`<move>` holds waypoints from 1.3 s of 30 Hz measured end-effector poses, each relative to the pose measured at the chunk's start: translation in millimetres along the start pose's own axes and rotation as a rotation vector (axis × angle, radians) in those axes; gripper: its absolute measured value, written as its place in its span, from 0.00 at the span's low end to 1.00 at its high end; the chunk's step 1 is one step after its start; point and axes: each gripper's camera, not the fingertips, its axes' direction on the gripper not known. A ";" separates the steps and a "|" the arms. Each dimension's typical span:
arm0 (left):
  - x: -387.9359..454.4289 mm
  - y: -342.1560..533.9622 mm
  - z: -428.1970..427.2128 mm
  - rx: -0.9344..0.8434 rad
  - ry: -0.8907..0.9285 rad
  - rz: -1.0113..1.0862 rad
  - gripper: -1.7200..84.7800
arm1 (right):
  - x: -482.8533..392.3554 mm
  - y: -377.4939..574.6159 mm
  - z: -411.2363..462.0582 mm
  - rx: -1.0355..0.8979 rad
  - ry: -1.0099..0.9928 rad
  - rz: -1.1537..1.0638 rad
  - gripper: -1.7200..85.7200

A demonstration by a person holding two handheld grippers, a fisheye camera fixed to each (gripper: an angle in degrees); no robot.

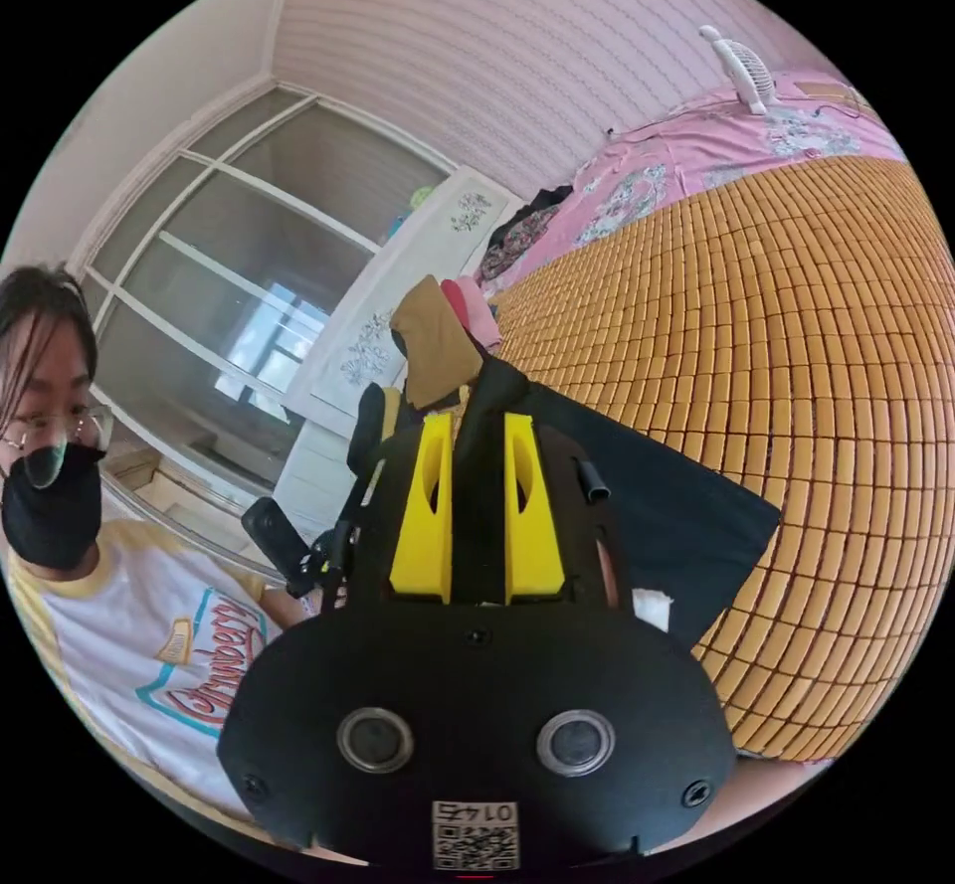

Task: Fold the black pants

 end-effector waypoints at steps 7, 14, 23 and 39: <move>-71.5 41.6 -8.7 -0.154 -0.189 -0.241 0.09 | -12.4 52.5 77.5 -0.233 0.264 -0.037 0.09; -101.1 6.2 50.0 -0.208 -0.153 -0.254 0.12 | -32.5 101.7 81.9 -0.331 0.433 -0.069 0.09; -153.4 -23.1 107.0 -0.392 0.024 -0.330 0.14 | -36.2 88.8 50.7 -0.132 0.500 -0.017 0.10; -139.9 -44.2 86.4 -0.337 0.099 -0.308 0.04 | -81.2 2.0 156.0 -0.328 0.529 -0.430 0.03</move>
